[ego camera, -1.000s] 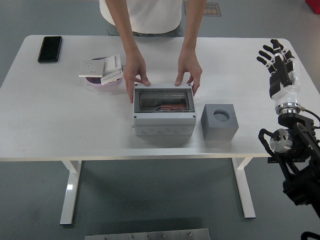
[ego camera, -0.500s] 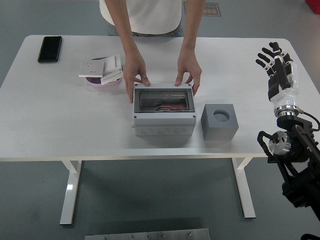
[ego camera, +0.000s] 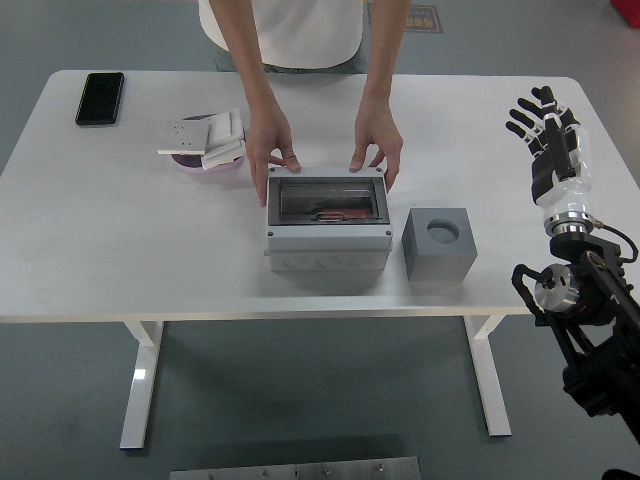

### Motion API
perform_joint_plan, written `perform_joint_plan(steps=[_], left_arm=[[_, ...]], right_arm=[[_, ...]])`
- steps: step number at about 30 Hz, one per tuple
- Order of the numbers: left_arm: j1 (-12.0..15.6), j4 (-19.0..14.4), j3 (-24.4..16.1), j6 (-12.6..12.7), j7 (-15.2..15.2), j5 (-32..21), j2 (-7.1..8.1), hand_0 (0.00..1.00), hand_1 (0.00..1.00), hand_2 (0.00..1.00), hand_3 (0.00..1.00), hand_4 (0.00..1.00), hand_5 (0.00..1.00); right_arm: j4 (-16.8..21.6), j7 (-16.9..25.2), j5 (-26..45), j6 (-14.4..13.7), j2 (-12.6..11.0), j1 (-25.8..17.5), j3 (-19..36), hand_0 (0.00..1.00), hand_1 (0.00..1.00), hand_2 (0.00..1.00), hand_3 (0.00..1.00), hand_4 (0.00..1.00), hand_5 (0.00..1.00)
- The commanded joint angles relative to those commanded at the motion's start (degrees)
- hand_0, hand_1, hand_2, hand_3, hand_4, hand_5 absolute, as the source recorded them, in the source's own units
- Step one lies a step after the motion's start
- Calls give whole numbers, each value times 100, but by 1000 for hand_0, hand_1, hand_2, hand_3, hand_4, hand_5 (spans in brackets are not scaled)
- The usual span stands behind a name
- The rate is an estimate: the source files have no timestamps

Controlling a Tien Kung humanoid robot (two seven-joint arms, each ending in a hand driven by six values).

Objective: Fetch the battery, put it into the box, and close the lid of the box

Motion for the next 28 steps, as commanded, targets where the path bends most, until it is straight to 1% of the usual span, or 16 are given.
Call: perform_joint_plan(steps=[28], left_arm=[[-36,4,-22,-6,15,33,11,638,739,584,518,388,2]], right_arm=[[33,-3,-11,3,-12,-6,114,666,611,618,628,755,544]])
